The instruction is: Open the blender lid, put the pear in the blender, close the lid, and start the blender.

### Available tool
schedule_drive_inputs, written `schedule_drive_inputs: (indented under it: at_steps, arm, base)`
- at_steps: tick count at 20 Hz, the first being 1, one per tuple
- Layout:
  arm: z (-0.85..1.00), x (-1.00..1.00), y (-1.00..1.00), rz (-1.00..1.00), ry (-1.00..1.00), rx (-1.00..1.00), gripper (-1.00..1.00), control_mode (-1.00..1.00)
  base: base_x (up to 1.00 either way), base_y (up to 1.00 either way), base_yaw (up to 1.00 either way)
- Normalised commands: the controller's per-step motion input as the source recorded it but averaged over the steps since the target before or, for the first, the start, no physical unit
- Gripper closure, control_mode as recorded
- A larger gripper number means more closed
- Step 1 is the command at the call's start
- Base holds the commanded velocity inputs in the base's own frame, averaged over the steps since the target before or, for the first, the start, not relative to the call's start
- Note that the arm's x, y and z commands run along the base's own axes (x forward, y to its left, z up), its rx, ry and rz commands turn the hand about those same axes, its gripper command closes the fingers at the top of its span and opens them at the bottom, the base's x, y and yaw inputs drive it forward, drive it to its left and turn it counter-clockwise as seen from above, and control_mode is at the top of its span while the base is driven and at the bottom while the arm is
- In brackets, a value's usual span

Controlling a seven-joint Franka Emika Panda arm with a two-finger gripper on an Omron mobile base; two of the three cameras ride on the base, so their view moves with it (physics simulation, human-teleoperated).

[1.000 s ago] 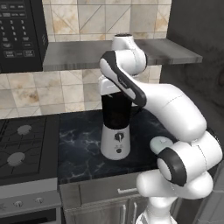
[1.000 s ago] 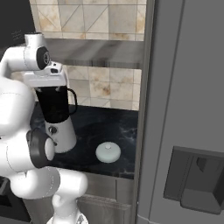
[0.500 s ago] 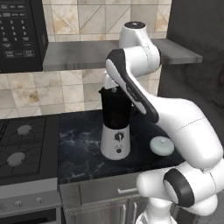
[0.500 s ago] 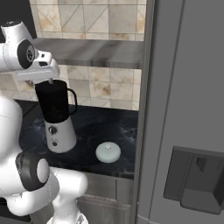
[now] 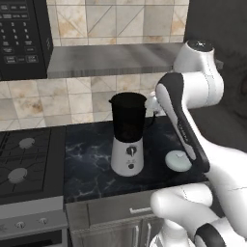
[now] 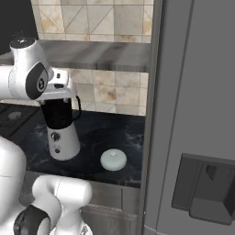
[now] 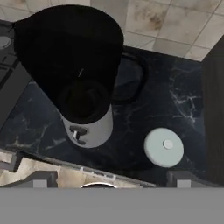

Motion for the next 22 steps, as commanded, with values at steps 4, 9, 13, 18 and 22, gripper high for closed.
schedule_drive_inputs:
  at_steps: [4, 9, 13, 18, 22]
  arm:
    - [-0.98, -0.09, -0.95, 0.00, 0.02, 0.00, -1.00, -1.00]
    - [-1.00, 0.00, -0.78, 0.00, 0.08, 0.00, -1.00, -1.00]
    - [-0.66, 0.00, -0.35, 0.00, 0.07, 0.00, -1.00, -1.00]
    - [-0.32, 0.09, -0.01, 0.00, 0.06, 0.00, -1.00, -1.00]
    - [-0.34, 0.23, -0.05, 0.00, 0.10, 0.00, -1.00, -1.00]
  base:
    - [0.00, 0.00, 0.00]
    - [0.00, 0.00, 0.00]
    - [0.00, 0.00, 0.00]
    - [0.00, 0.00, 0.00]
    - [0.00, 0.00, 0.00]
